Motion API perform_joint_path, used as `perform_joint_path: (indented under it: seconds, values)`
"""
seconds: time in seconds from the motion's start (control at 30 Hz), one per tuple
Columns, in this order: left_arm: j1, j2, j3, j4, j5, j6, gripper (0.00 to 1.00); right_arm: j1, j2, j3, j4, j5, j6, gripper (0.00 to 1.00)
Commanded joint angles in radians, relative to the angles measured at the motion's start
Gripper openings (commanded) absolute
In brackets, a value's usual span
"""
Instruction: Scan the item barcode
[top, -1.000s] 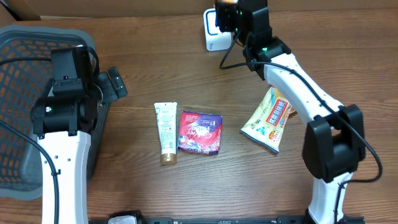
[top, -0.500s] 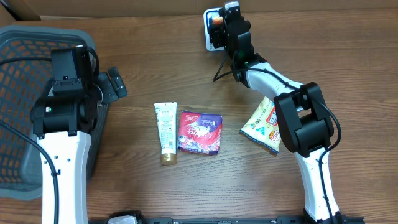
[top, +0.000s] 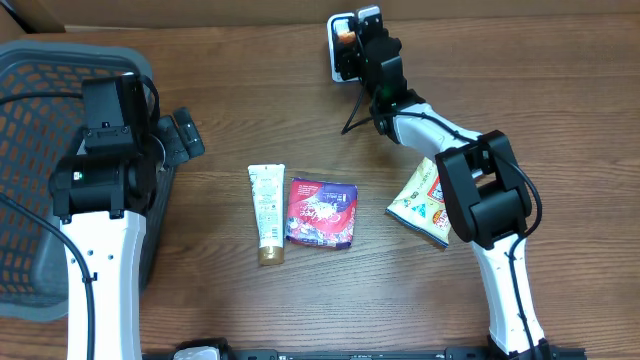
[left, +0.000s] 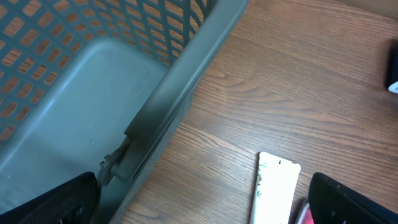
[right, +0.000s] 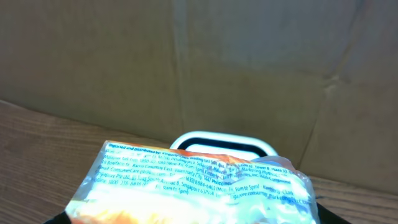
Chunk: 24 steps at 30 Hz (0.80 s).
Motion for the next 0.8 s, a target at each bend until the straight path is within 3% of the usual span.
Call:
perform_joint_path:
  seconds: [0.0,0.53,0.77]
  values:
    - [-0.001,-0.008,0.014,-0.004,0.014,-0.010,1.00,0.006,0.013,0.012,0.029,-0.010,-0.008,0.68]
    - [-0.001,-0.008,0.014,-0.004,0.014,-0.010,1.00,0.005,-0.002,0.012,0.027,-0.008,-0.008,0.68]
    - [-0.001,-0.008,0.014,-0.004,0.014,-0.010,1.00,-0.002,-0.182,0.012,-0.172,0.014,-0.061,0.66]
